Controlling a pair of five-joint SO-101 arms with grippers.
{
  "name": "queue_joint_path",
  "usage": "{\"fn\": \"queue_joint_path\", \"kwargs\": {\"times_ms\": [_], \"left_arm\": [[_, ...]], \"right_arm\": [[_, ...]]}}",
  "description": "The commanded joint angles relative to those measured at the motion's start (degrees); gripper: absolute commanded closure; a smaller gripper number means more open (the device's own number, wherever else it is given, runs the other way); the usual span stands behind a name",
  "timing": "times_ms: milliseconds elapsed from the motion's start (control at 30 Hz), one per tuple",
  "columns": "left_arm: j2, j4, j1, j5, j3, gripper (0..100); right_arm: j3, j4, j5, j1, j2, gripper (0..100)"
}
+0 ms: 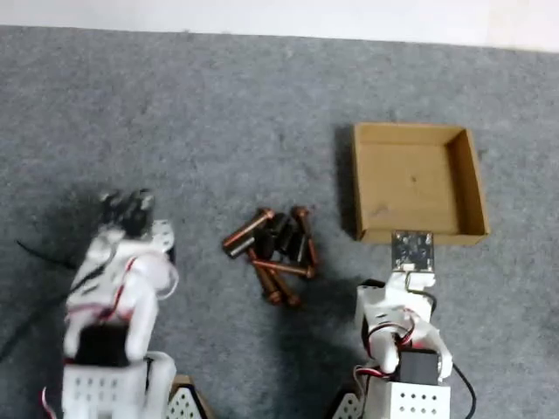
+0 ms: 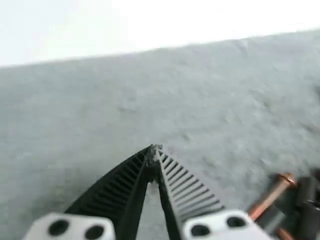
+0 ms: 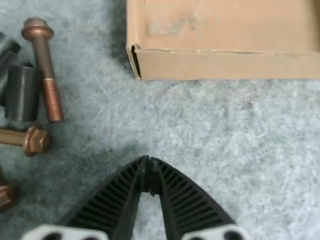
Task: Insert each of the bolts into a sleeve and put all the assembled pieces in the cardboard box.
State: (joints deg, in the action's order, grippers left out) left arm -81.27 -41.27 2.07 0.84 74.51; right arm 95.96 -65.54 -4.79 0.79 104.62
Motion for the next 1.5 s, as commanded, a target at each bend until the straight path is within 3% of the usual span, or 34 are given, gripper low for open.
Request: {"fn": "queue_joint_path", "kwargs": {"times_ms": [0, 167, 300, 433, 700, 967, 1133, 1300, 1467], "left_arm": [[16.92, 11.43, -2.07, -1.14, -0.22, 100], [36.26, 22.77, 0.57, -1.14, 0.13, 100], [43.38, 22.77, 3.65, -3.96, -5.23, 100], [46.02, 22.77, 4.88, -4.84, -6.99, 100], [46.37, 22.77, 4.88, -4.84, -7.08, 100], [46.46, 22.95, 4.88, -4.84, -7.25, 100], [46.46, 22.95, 4.88, -4.84, -7.25, 100], [46.46, 22.95, 4.88, -4.84, -7.25, 100], [46.46, 22.95, 4.88, -4.75, -7.25, 100]], "right_arm": [[8.57, 2.51, 0.00, -0.84, 0.75, 99.3], [4.62, 1.01, -0.09, -2.77, 0.75, 99.3], [-2.42, -0.31, -0.09, -5.93, 0.75, 99.3], [-4.00, 5.14, -0.09, -5.67, 0.75, 99.3], [-4.26, 12.97, 0.35, 16.40, 0.66, 98.8], [-10.42, 17.63, 2.37, 22.29, -0.75, 94.7], [-11.38, 26.07, 2.37, 25.19, -15.78, 94.7], [-22.99, 33.54, 7.30, 26.07, -40.13, 94.5], [-36.97, 34.24, 10.20, 26.77, -63.52, 94.3]]}}
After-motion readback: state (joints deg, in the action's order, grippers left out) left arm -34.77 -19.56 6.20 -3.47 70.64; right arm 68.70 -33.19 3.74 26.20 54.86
